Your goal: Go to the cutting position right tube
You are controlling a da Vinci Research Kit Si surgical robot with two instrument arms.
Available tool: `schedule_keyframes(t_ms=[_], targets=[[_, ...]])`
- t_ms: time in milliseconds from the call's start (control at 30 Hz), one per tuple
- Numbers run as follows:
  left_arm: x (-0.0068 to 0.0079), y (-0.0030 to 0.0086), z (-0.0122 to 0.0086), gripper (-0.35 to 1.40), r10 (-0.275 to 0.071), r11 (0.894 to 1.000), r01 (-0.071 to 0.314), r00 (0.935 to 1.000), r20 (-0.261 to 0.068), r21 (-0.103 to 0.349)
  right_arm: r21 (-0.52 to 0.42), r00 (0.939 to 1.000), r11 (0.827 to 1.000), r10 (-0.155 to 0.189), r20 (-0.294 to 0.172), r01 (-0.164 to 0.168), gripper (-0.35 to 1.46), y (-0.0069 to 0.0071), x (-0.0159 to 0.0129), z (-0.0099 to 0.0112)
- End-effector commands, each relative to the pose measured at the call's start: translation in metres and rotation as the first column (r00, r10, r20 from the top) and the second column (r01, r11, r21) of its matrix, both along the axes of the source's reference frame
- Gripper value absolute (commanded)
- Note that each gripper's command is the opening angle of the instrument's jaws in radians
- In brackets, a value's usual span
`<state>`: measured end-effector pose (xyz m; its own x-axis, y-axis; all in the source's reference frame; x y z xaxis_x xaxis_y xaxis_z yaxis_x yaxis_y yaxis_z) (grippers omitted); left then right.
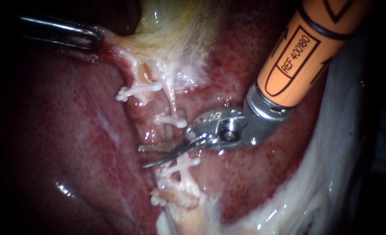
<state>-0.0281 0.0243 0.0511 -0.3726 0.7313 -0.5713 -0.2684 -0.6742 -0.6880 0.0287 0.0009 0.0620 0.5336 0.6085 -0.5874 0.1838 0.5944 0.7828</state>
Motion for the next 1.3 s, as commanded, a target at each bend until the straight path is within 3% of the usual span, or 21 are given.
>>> schedule_keyframes(t_ms=[33,100,133,200,267,633,933,1300], targets=[[0.0000,0.0000,0.0000,-0.35,0.000,1.000,0.000,1.0000,0.000,0.000,0.000,1.0000,1.000,0.000,0.000,0.000,0.36,0.0000,0.0000,0.0000],[0.0000,0.0000,0.0000,-0.35,0.000,1.000,0.000,1.0000,0.000,0.000,0.001,1.0000,1.000,0.001,-0.003,-0.001,0.74,0.0000,0.0001,-0.0001],[0.0000,0.0000,0.0000,-0.35,0.000,1.000,0.000,1.0000,0.000,0.000,0.005,1.0000,1.000,0.002,-0.009,-0.002,1.08,-0.0001,0.0001,-0.0001],[0.0000,0.0000,0.0000,-0.35,0.000,1.000,0.000,1.0000,0.000,0.000,0.010,0.9994,1.000,0.021,-0.028,-0.020,1.33,-0.0001,0.0002,-0.0002],[0.0000,0.0000,0.0000,-0.35,0.000,1.000,0.000,1.0000,0.000,0.000,0.017,0.9985,0.999,0.029,-0.045,-0.029,1.43,-0.0003,0.0002,-0.0004],[0.0002,0.0000,0.0000,-0.35,0.001,1.000,-0.001,1.0000,0.000,0.000,0.038,0.9980,0.999,0.018,-0.061,-0.015,1.43,-0.0004,-0.0022,-0.0011],[0.0002,0.0000,-0.0001,-0.35,0.001,1.000,-0.001,1.0000,0.000,0.000,0.083,1.0000,0.997,-0.005,0.008,0.004,1.43,0.0007,-0.0070,-0.0008],[0.0004,0.0000,-0.0001,-0.35,0.002,1.000,-0.002,1.0000,0.001,0.001,0.085,0.9977,0.996,-0.023,0.063,0.017,1.43,0.0012,-0.0082,0.0024]])
